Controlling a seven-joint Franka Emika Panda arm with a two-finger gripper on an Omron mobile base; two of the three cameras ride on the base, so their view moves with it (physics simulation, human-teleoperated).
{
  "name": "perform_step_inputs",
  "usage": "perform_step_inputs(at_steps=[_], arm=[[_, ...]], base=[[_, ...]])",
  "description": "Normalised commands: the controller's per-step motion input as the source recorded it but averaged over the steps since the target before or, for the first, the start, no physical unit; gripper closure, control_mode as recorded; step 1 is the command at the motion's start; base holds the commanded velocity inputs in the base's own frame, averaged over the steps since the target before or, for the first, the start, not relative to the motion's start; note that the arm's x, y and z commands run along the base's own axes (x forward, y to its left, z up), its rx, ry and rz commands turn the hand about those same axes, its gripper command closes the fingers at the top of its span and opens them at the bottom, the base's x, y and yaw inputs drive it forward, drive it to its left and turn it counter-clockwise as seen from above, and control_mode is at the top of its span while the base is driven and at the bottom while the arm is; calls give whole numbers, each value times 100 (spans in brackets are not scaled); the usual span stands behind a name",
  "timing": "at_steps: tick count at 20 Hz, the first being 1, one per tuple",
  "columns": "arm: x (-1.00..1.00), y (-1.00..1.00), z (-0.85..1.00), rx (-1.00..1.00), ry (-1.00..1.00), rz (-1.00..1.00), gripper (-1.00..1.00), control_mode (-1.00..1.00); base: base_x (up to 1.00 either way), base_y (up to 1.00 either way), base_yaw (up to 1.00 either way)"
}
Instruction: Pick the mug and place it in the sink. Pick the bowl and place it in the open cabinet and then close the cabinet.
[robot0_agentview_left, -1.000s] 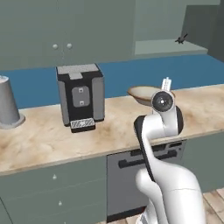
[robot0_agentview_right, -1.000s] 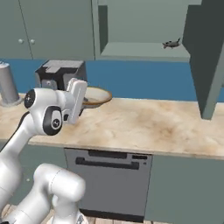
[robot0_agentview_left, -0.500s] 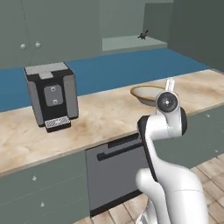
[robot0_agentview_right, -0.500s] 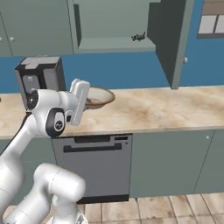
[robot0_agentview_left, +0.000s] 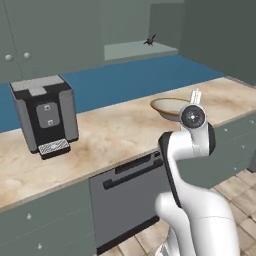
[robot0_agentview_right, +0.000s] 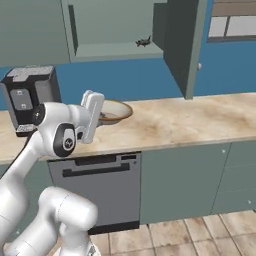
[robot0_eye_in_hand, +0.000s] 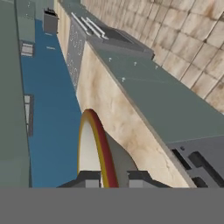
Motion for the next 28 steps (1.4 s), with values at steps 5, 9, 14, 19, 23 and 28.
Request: perform_step_inputs(at_steps=[5,9,14,19,23,28], arm=[[0,0,0,0,0,0,100,100],[0,0,0,0,0,0,100,100],[0,0,0,0,0,0,100,100],[0,0,0,0,0,0,100,100],[0,0,0,0,0,0,100,100],[0,0,0,0,0,0,100,100]], base=[[60,-4,-1],[70,-2,-3],[36,-22,0],[22,-30,0],[23,-13,-13],[27,-2,-15]])
